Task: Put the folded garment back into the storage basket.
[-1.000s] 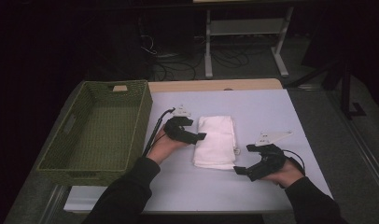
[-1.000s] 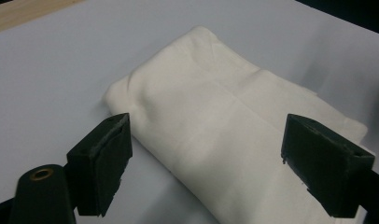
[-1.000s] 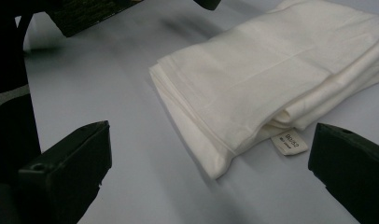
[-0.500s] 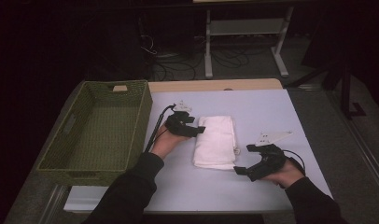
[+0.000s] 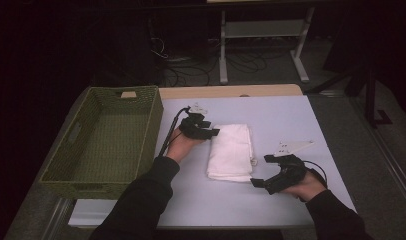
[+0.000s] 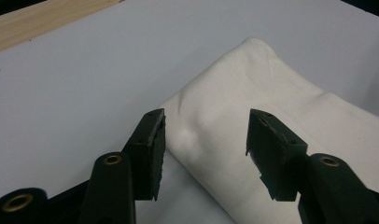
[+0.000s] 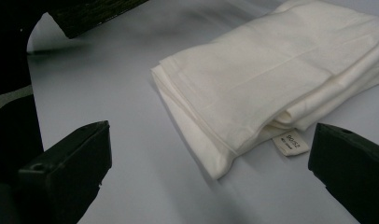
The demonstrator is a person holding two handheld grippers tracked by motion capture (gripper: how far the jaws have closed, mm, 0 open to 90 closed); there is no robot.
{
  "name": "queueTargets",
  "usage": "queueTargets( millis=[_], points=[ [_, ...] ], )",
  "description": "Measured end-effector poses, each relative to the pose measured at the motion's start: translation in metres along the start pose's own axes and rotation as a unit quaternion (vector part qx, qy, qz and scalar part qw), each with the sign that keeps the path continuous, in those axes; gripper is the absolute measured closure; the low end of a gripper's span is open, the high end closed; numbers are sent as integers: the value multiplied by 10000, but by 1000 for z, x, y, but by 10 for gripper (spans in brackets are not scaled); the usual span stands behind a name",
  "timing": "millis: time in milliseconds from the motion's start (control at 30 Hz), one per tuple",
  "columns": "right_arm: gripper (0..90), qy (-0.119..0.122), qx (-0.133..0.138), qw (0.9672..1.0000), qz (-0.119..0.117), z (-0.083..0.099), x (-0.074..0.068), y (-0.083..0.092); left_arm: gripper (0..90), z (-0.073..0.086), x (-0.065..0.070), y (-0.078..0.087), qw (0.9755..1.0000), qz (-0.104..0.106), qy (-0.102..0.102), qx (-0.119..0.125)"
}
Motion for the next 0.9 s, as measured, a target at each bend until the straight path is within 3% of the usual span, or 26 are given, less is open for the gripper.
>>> queueTargets(
  millis=[367,500,900],
  points=[
    [0,15,15,10000,-11,0,0,0,540,-4,-14,-12,9999,-46,-7,-89],
    [0,10,7,10000,-23,0,0,0,557,-4,-20,-19,9998,-24,96,-153],
    [0,7,-4,10000,-24,1,0,-1,586,-5,-24,-37,9993,-8,190,-318]
  ],
)
Point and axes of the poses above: each handheld gripper's, and its own axes: y roughly backward along the jaws, z roughly out of its underside, x roughly to its right, the point moved 6 cm from there along -y, roughly forward along the jaws, and after that the axes turned 11 degrees about -z, right-handed, at the moved point
